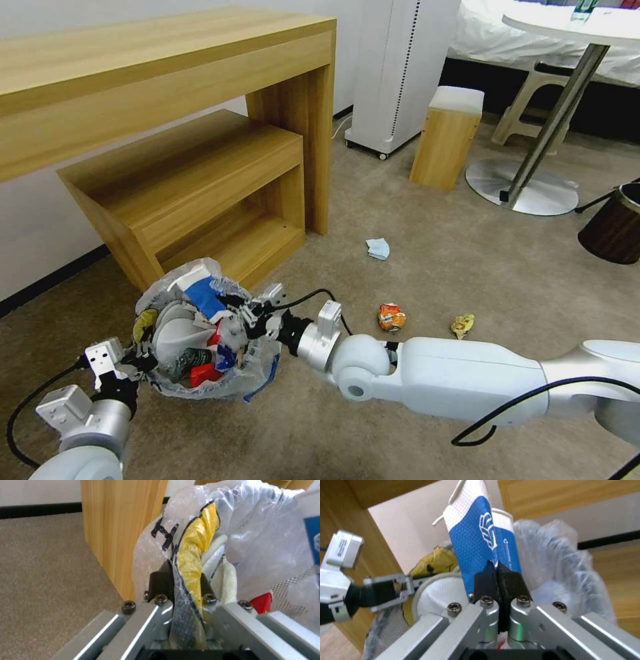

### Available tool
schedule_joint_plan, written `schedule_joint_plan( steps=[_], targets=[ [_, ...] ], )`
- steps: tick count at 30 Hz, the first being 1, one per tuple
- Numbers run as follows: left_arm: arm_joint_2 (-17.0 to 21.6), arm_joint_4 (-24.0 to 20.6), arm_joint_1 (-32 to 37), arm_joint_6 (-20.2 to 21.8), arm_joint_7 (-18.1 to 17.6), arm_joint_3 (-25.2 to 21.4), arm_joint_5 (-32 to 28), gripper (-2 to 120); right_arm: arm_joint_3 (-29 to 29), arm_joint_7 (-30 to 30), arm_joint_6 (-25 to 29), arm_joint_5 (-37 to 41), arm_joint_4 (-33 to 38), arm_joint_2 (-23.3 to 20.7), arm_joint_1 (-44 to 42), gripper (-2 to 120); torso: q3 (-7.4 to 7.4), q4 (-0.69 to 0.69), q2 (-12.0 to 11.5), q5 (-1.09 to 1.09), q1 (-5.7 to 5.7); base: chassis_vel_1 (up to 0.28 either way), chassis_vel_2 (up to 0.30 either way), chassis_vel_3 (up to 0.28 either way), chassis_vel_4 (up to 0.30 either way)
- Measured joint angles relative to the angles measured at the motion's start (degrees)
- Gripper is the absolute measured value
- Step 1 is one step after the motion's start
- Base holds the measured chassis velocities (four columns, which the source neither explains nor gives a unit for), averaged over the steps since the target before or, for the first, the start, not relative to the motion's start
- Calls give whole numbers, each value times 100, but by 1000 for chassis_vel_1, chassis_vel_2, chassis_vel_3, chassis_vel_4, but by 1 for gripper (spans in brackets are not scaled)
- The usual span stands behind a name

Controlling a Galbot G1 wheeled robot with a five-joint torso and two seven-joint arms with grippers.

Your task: Pick up the trash bin and place the garbage on the floor into it.

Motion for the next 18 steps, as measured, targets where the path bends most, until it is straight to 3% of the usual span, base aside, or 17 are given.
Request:
schedule_joint_plan(
  steps=[11,18],
  targets=[
    [-21,57,-44,0,5,23,1,3,-126,414,-210,5,23,241,74,1,0,0,0,0,0,0,0,0,0],
    [7,88,-70,-1,12,16,-13,3,-126,462,-223,-7,166,219,93,28,0,0,0,0,0,0,0,0,0]
  ],
)
